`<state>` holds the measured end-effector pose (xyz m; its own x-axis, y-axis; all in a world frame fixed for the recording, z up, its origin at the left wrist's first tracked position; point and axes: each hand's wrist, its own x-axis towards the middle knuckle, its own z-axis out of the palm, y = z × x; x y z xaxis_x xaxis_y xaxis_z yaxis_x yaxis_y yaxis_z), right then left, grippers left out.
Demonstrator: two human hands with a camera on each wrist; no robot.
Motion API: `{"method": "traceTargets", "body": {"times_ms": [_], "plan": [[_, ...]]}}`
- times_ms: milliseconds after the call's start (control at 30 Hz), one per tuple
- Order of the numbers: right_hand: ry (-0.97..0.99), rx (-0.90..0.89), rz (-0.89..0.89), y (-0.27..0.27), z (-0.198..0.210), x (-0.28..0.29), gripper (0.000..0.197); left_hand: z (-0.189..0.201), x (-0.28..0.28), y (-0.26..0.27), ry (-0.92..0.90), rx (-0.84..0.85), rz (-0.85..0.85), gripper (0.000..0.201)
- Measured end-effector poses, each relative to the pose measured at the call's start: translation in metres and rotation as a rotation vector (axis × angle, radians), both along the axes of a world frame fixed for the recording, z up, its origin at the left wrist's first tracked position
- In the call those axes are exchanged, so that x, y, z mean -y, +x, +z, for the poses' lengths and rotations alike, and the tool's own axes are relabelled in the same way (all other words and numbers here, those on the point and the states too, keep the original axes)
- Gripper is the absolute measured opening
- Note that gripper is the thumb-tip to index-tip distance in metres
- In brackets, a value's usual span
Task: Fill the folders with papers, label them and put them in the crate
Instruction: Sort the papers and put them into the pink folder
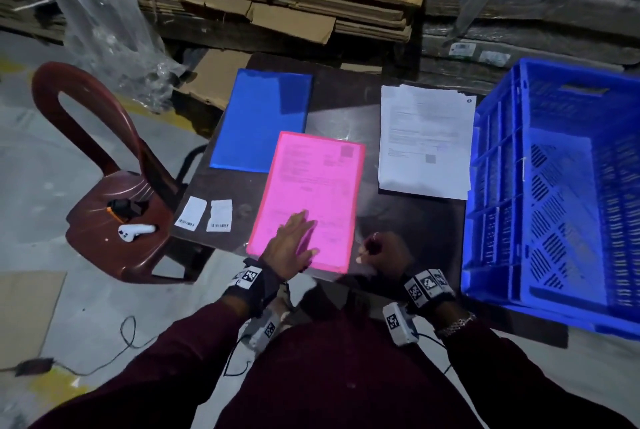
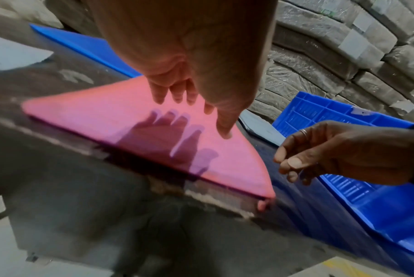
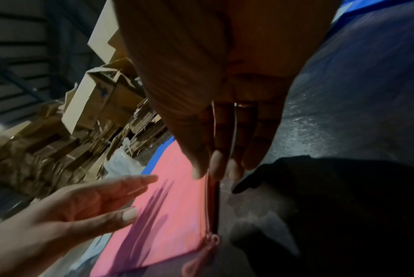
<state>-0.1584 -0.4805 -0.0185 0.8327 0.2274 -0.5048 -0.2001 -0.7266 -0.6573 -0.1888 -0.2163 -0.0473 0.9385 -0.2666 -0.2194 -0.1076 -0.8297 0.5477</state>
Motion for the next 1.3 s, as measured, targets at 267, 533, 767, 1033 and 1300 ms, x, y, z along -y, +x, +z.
{"method": "traceTargets", "body": {"times_ms": [267,533,767,1033,1300], "plan": [[0.027,-0.088,0.195,-0.029,-0.015,0.002,0.032,-0.019,0.033,-0.044,0.044,-0.007,-0.054,0.077],[0.004,0.025,0.173,-0.033,-0.019,-0.004,0.039,-0.005,0.045,-0.032,0.039,0.093,0.132,0.03],[0.055,-0.076,0.093,-0.029,-0.017,-0.015,0.013,-0.008,0.043,-0.033,0.104,0.028,0.07,0.066],[-0.011,0.065,0.075,-0.032,-0.011,-0.028,0.028,-0.004,0.05,-0.032,0.156,-0.023,0.106,0.066],[-0.018,0.093,0.079,-0.03,-0.011,-0.019,0.011,-0.002,0.047,-0.032,0.125,-0.033,0.089,0.061]]}}
